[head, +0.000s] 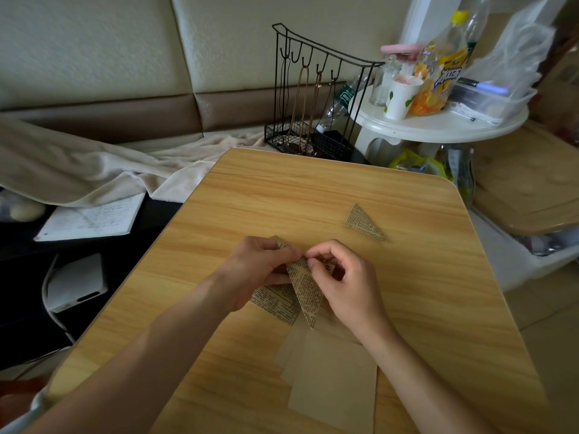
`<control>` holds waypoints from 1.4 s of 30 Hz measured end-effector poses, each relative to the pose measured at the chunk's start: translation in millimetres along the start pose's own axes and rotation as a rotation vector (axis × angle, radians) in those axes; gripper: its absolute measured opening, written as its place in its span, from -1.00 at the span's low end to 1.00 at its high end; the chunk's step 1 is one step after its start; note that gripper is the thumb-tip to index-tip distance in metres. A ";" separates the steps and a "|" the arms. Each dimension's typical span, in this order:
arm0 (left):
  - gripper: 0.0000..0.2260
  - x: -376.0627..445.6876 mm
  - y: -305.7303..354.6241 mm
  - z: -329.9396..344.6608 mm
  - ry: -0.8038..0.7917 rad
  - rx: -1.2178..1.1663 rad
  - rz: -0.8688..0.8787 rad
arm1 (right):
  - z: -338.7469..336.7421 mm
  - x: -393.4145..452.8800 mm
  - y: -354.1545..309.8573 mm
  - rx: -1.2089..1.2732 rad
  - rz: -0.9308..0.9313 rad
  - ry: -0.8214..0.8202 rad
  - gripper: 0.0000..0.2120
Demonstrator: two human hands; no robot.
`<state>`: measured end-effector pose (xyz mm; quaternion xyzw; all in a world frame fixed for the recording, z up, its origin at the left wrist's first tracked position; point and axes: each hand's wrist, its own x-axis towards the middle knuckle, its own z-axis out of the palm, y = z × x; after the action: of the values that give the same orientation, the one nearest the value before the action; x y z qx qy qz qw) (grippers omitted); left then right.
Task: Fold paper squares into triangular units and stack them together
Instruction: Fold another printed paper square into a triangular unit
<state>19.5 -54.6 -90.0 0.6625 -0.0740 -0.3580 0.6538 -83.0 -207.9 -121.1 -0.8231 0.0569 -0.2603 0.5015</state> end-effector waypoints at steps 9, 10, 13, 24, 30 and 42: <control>-0.80 -2.1 3.3 1.3 -0.052 0.046 0.061 | -9.9 12.3 -3.6 0.174 0.319 -0.104 -0.73; -0.80 -1.6 3.1 1.2 -0.049 0.050 0.063 | -10.6 12.8 -3.4 0.182 0.320 -0.125 -0.74; -0.80 -0.3 4.1 0.4 -0.034 0.060 0.064 | -12.6 13.2 -1.9 0.211 0.317 -0.177 -0.80; -0.80 1.5 6.2 -0.8 0.015 0.030 0.048 | -8.7 13.3 3.8 0.245 0.300 -0.207 -0.91; -0.79 1.6 7.5 0.6 0.045 0.011 0.054 | -11.2 13.4 3.1 0.224 0.321 -0.236 -0.73; -0.78 1.8 7.4 -0.9 0.058 0.019 0.064 | -11.8 12.6 1.3 0.160 0.289 -0.247 -0.88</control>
<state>24.0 -55.8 -84.0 0.6759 -0.0795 -0.3169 0.6606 -77.7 -222.4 -113.3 -0.7896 0.0917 -0.0864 0.6006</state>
